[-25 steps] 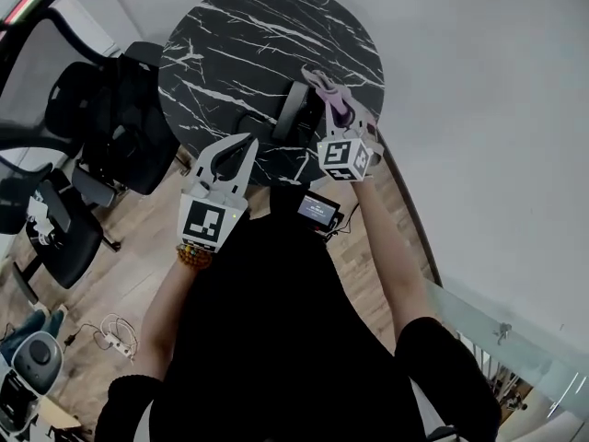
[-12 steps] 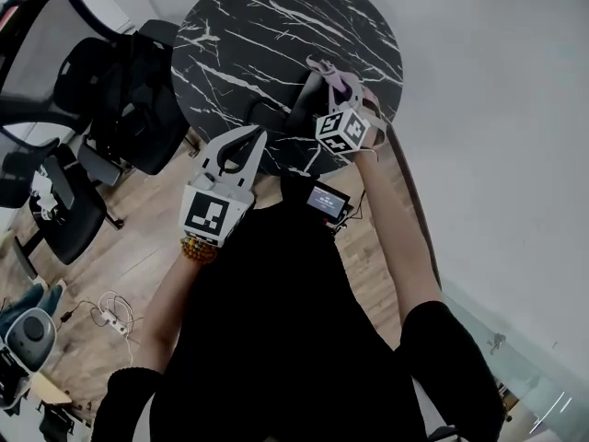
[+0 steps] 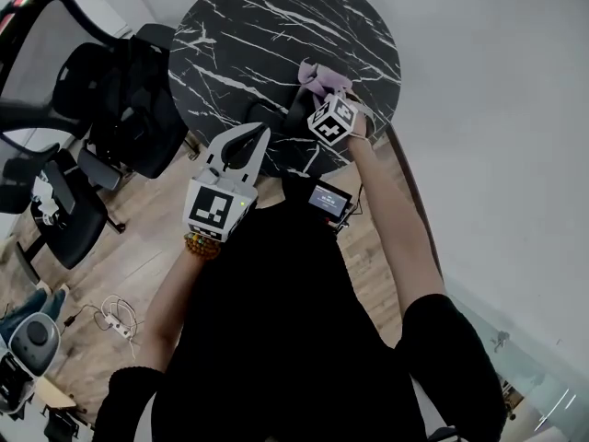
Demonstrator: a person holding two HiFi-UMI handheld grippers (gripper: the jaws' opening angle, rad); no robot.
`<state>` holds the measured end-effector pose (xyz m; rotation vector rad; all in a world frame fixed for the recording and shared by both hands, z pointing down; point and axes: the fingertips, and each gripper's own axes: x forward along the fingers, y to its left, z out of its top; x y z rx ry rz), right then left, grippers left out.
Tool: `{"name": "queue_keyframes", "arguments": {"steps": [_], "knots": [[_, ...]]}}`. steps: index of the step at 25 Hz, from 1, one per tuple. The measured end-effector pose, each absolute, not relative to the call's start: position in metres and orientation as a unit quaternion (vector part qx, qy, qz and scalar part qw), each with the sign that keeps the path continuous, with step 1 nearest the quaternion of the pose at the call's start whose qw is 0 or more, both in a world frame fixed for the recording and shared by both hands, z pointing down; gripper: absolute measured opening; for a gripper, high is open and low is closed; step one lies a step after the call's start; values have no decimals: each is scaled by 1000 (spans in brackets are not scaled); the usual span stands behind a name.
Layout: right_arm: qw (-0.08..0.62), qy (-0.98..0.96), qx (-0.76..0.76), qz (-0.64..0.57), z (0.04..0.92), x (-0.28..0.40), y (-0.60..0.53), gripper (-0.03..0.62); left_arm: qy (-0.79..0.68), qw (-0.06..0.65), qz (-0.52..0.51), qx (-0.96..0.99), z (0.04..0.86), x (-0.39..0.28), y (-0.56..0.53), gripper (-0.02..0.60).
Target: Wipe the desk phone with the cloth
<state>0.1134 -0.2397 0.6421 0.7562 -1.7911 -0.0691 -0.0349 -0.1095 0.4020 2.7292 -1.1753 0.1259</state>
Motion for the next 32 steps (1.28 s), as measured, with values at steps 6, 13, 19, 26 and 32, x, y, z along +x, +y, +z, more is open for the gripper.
{"name": "queue_keyframes", "arguments": {"steps": [6,13,19,26,32], "knots": [[572,-762,303,8,657,108,-235,72,-384,88,43,918,402,-20,-119,12],[570,-766,294,50,669,108,-237,71,-380,94,48,919,409,-14,-118,12],[573,-771,268,74,679,103,-229,67,-373,92,59,921,415,-12,-114,12],[565,-775,265,102,677,101,-232,64,-372,92,64,921,418,-14,-114,12],[573,-771,252,118,678,101,-228,63,-374,96,67,920,422,-14,-115,12]]}}
